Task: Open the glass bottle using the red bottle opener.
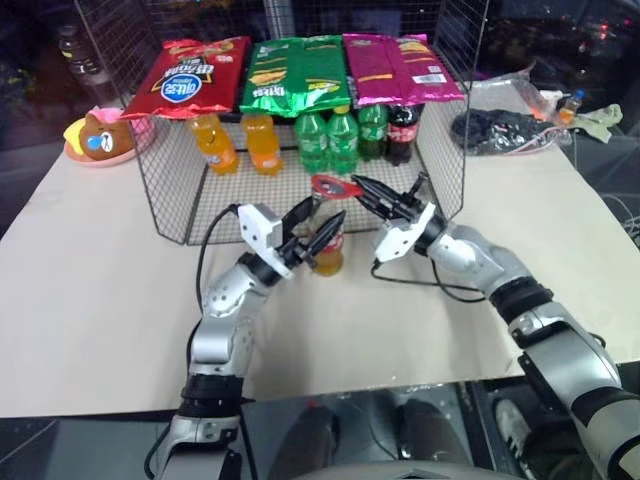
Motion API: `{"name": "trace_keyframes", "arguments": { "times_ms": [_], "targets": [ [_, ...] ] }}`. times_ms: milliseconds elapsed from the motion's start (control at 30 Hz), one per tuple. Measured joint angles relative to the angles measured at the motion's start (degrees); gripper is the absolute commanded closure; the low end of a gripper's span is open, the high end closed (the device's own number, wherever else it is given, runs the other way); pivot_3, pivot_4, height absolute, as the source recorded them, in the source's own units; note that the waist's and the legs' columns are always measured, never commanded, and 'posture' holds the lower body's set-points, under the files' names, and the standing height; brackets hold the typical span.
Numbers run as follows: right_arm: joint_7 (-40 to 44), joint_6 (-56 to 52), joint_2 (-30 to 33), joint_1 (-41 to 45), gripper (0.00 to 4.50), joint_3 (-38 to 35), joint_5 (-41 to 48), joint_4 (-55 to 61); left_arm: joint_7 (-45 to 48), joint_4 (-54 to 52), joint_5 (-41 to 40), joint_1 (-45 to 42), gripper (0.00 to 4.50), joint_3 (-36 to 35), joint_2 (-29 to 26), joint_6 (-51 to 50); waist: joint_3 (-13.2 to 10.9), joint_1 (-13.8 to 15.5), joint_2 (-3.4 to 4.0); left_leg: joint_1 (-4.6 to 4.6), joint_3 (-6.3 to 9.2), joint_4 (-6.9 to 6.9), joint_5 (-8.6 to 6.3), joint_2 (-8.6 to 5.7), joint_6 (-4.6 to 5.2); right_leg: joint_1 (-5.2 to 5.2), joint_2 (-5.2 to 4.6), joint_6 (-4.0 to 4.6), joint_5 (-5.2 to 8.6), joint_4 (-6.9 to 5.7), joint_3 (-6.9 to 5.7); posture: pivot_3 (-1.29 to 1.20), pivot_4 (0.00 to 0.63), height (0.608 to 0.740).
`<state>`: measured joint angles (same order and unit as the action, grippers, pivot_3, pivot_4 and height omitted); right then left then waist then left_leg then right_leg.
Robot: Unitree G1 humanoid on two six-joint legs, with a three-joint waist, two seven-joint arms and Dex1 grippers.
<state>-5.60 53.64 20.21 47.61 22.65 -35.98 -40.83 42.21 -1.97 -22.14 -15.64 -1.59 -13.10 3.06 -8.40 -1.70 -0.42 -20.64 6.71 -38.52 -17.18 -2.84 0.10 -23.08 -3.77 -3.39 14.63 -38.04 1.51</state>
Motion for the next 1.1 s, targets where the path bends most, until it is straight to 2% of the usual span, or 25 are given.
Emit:
{"name": "trace_keyframes", "arguments": {
  "times_ms": [467, 867, 1100],
  "targets": [
    [1.8, 0.0, 3.5, 3.3, 4.50, -1.1, -0.1, 3.7, -0.2, -0.1, 0.0, -0.4, 2.49, 0.1, 0.6, 0.1, 0.0, -0.3, 0.00, -0.07, -0.04, 0.21, 0.00, 0.03, 0.00, -0.11, -0.01, 0.00, 0.00, 0.17, 0.04, 0.00, 0.150, 0.740],
    [4.6, -3.3, 2.1, 4.3, 4.50, -3.2, 3.8, 8.5, -0.2, -0.2, 0.1, -0.2, 2.49, 0.1, 0.7, 0.1, 0.0, -0.3, 0.00, -0.08, -0.03, 0.22, 0.00, 0.03, 0.00, -0.11, -0.01, 0.00, 0.00, 0.18, 0.03, 0.00, 0.150, 0.740],
    [9.4, -8.8, 0.3, 0.1, 4.50, -4.1, 10.1, 9.7, -1.3, -0.2, 1.7, -0.3, 2.49, 1.0, 0.7, 1.5, 0.0, -0.3, 0.01, -0.07, -0.05, 0.22, 0.00, 0.05, 0.00, -0.11, -0.02, 0.00, 0.00, 0.17, 0.04, 0.00, 0.150, 0.740]
  ]
}}
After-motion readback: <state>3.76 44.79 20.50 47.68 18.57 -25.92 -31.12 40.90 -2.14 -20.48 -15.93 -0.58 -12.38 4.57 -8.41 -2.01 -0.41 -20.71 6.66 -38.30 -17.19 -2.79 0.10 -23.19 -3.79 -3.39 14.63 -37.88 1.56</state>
